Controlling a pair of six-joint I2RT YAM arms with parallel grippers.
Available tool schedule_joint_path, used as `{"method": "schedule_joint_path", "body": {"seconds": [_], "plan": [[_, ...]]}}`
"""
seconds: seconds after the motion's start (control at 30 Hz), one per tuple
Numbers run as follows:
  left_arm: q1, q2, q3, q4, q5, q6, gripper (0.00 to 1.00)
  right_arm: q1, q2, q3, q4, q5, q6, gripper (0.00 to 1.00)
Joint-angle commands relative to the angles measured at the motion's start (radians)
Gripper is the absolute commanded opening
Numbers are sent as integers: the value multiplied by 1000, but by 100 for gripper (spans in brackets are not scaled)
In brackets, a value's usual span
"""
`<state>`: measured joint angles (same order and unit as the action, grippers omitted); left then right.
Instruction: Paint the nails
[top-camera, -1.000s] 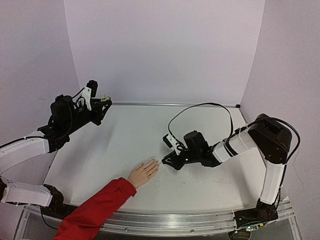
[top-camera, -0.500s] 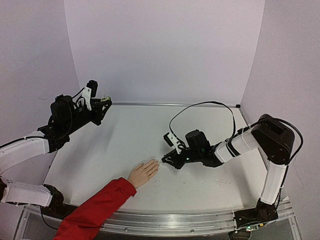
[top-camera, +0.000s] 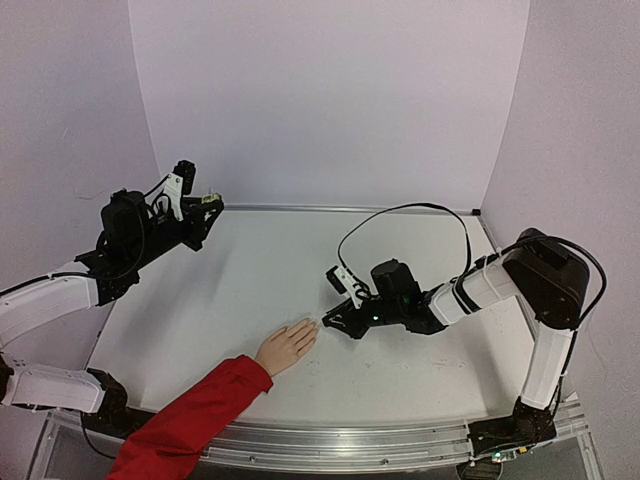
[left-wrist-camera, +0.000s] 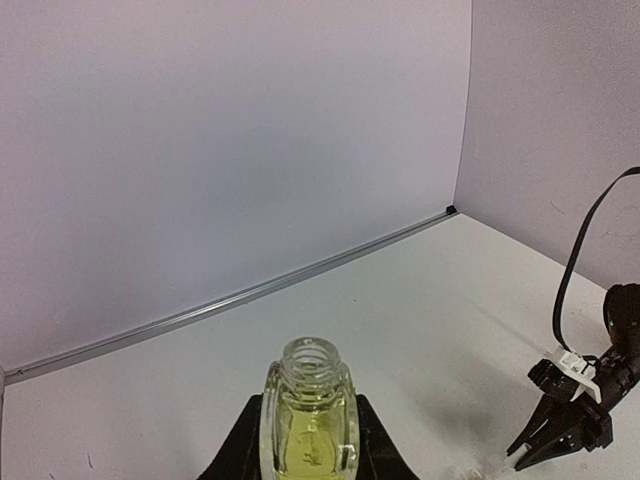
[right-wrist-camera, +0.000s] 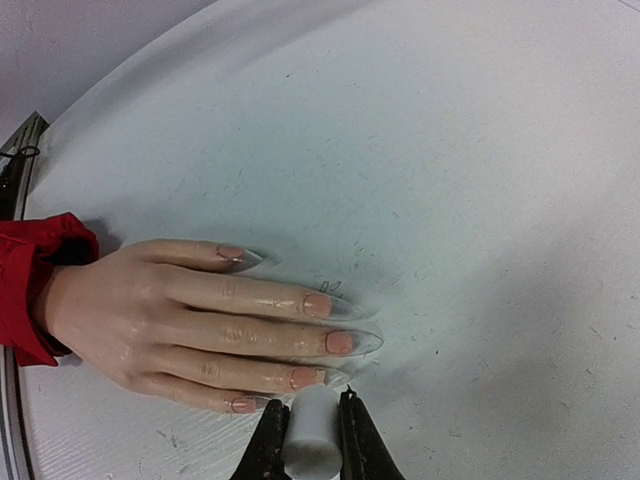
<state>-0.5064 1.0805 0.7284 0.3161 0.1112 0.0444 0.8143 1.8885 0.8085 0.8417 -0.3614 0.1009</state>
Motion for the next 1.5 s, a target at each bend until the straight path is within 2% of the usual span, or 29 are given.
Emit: {"method": "schedule_joint_path", "body": {"seconds": [0.0, 0.87, 1.47], "plan": [[6, -2, 14, 67, 13, -3, 0, 7, -10, 15, 18, -32, -6, 0], [8, -1, 17, 67, 18, -3, 0, 13, 35, 52, -8, -12, -12, 0], [14, 11, 19, 67, 25, -8, 0, 13, 34, 55, -21, 64, -12, 0]]}}
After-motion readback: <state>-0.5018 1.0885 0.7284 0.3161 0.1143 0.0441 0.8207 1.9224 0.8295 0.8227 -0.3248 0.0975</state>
